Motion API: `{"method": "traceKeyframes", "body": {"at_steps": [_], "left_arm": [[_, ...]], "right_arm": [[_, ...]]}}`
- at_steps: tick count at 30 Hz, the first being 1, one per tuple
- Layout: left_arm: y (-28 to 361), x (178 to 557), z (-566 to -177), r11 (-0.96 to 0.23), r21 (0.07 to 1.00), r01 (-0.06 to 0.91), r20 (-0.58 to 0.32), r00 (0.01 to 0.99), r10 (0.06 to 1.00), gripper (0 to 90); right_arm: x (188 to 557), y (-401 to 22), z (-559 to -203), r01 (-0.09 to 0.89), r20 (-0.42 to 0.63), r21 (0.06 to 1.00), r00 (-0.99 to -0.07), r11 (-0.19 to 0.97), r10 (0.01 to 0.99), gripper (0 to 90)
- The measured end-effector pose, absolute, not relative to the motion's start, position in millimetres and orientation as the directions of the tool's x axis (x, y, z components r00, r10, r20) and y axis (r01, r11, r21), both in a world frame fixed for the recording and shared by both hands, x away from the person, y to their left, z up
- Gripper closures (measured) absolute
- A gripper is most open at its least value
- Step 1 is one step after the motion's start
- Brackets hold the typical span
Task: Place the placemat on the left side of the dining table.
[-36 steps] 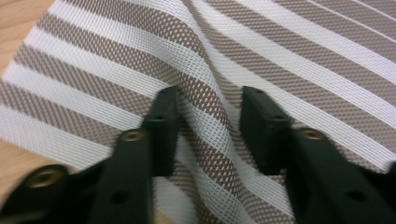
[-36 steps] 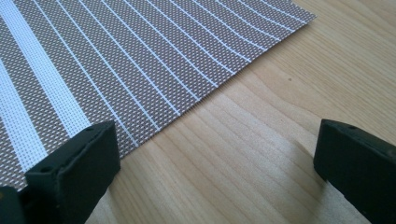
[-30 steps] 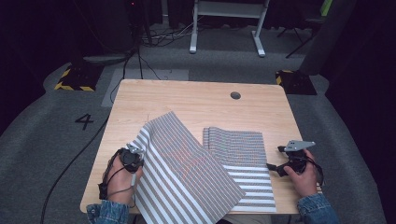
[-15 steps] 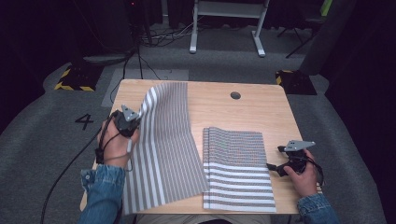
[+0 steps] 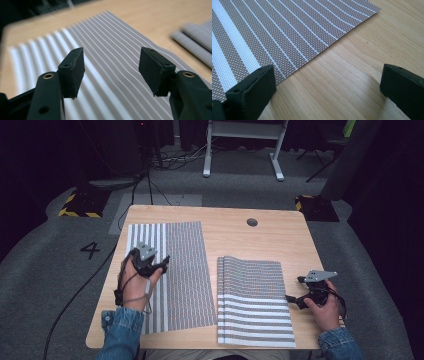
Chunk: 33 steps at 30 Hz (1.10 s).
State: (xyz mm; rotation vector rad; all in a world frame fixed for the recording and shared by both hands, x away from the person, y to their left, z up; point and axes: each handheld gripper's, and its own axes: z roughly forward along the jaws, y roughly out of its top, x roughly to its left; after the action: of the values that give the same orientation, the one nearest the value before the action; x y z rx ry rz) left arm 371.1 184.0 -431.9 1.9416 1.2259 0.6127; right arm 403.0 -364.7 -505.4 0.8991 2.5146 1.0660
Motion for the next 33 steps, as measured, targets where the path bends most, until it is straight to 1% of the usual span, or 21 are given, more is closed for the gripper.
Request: {"method": "traceKeyframes", "body": {"at_steps": [2,6,11,14,16,18,20,22,27,33], "left_arm": [[172.2,358.0,-443.3,-0.264,0.758,0.596,-0.045,0.451,0.891,36.1],[149.3,336.4,-467.7,-0.288,0.697,0.657,-0.097,0.484,0.870,34.9],[140.8,323.2,-483.3,-0.333,0.646,0.686,-0.076,0.493,0.867,33.0],[142.5,316.7,-487.3,-0.328,0.632,0.702,-0.082,0.481,0.873,32.8],[145.0,313.4,-490.6,-0.334,0.623,0.707,-0.065,0.472,0.879,32.6],[147.3,311.0,-493.1,-0.327,0.645,0.691,-0.065,0.475,0.878,32.9],[149.5,309.5,-494.0,-0.350,0.647,0.677,-0.034,0.484,0.874,34.5],[152.1,308.9,-495.9,-0.342,0.663,0.665,-0.034,0.484,0.874,35.3],[163.2,310.4,-500.0,-0.364,0.700,0.615,-0.006,0.514,0.858,34.6],[175.9,313.1,-497.2,-0.392,0.688,0.610,0.064,0.488,0.871,34.8]], "right_arm": [[403.2,-364.7,-505.5,0.438,-0.003,0.720,-0.773,0.538,0.634,0.5],[403.1,-364.7,-505.4,0.440,-0.002,0.719,-0.773,0.538,0.635,0.5],[403.1,-364.7,-505.4,0.440,-0.002,0.719,-0.773,0.538,0.635,0.5],[403.2,-364.7,-505.4,0.438,-0.003,0.720,-0.773,0.538,0.634,0.5],[403.2,-364.7,-505.5,0.439,-0.003,0.720,-0.773,0.538,0.634,0.4],[403.2,-364.7,-505.4,0.439,-0.003,0.720,-0.773,0.538,0.634,0.5],[403.1,-364.7,-505.4,0.440,-0.002,0.719,-0.773,0.538,0.635,0.5],[403.1,-364.7,-505.4,0.440,-0.002,0.719,-0.773,0.538,0.635,0.5],[403.1,-364.7,-505.4,0.439,-0.003,0.720,-0.773,0.538,0.634,0.5],[403.1,-364.7,-505.4,0.440,-0.002,0.719,-0.773,0.538,0.635,0.5]]}}
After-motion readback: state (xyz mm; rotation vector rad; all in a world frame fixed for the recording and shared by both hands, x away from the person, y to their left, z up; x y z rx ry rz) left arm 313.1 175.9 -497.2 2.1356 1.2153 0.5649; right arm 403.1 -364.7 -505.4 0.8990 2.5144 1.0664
